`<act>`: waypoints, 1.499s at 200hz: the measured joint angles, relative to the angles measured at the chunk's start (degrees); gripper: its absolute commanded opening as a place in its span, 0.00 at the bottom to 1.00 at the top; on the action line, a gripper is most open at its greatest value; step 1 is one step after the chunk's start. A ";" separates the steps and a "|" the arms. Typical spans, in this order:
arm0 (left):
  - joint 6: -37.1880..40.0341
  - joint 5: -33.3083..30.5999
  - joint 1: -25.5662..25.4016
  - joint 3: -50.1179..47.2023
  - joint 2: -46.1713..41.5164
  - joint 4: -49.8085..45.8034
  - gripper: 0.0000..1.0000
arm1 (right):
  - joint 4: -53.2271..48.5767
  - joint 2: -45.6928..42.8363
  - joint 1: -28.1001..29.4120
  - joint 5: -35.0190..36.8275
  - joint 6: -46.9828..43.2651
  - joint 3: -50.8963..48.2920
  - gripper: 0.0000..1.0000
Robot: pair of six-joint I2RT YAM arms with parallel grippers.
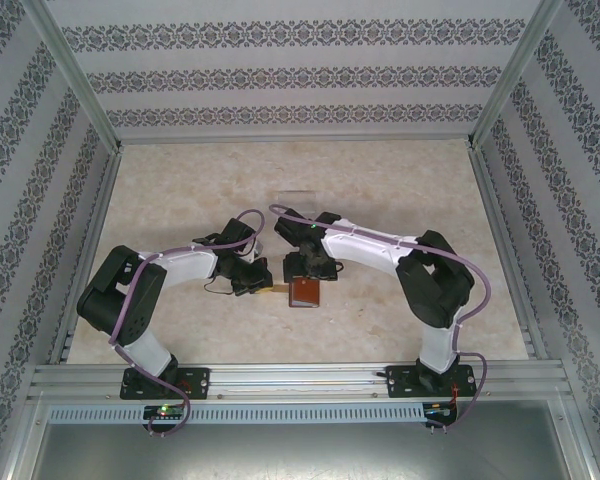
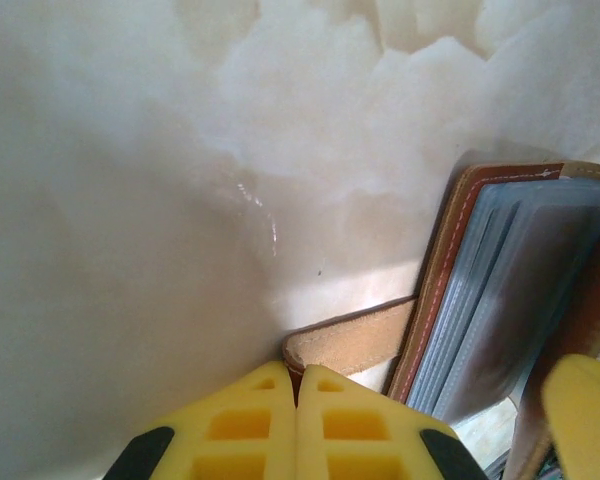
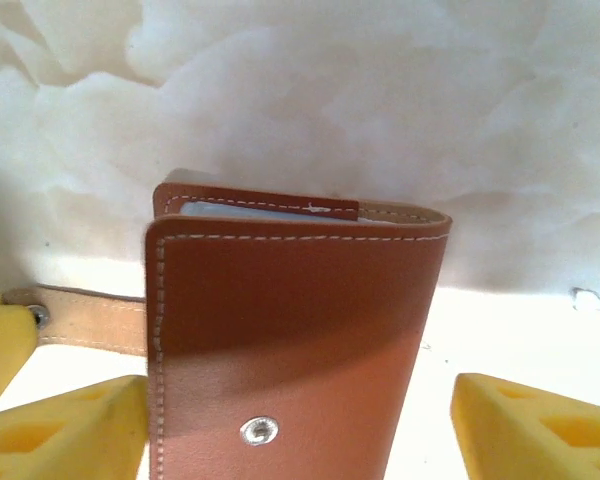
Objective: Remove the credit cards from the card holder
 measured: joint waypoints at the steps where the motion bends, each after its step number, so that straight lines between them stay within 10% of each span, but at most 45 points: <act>1: 0.02 0.00 0.00 0.00 0.00 0.00 0.06 | 0.00 -0.04 0.00 0.00 0.07 0.00 0.70; 120: 0.35 -2.32 1.03 -0.15 -3.06 -2.51 0.10 | -1.01 -5.49 -0.15 0.66 -0.31 -0.90 0.02; 191: 3.34 -8.70 2.97 3.56 -9.49 -13.99 0.34 | 8.52 -7.21 -0.15 -4.17 3.19 -5.09 0.00; 300: 0.35 -7.06 -2.01 7.98 -6.97 -14.05 0.26 | 20.92 -8.39 -0.17 -8.70 8.35 -9.25 0.00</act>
